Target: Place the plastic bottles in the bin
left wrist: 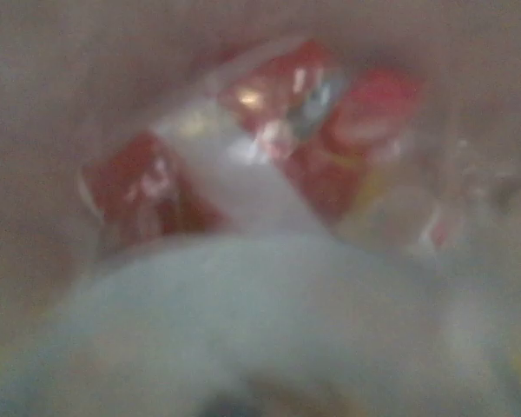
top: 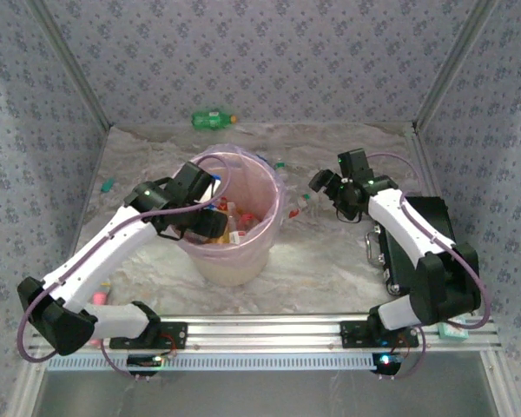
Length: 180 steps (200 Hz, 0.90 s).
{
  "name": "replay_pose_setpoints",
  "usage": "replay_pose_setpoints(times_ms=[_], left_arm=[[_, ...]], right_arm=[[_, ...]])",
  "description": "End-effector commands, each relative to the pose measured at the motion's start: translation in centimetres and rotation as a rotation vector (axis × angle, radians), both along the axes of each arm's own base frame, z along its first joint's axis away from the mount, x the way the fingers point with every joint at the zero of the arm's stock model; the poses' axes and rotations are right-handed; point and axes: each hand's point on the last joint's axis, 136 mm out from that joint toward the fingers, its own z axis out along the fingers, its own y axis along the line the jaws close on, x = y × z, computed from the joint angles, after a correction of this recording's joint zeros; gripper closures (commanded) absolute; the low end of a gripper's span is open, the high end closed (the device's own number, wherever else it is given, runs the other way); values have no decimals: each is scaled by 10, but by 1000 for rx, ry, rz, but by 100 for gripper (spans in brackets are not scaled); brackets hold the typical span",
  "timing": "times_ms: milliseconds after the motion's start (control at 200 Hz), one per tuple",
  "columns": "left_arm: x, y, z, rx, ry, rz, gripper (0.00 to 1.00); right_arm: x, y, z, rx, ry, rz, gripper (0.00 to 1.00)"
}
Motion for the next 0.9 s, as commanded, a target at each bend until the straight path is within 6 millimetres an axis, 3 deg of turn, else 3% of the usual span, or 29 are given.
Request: replay_pose_setpoints(times_ms=[0, 140, 505, 790, 810, 895], left_arm=[[-7, 5, -3, 10, 32, 4, 16], [-7, -1, 18, -61, -13, -8, 0], [0, 10, 101, -141, -235, 12, 0], [2, 8, 121, -203, -308, 9, 0], [2, 8, 122, -206, -310, 10, 0], [1, 8, 124, -214, -316, 7, 0]], right_arm=[[14, -4, -4, 10, -21, -122, 0], [24, 1, -13, 57, -13, -179, 5], [40, 27, -51, 99, 87, -241, 14], [49, 46, -85, 100, 147, -240, 17], [58, 49, -77, 111, 125, -241, 17], [63, 50, -84, 113, 126, -249, 18]])
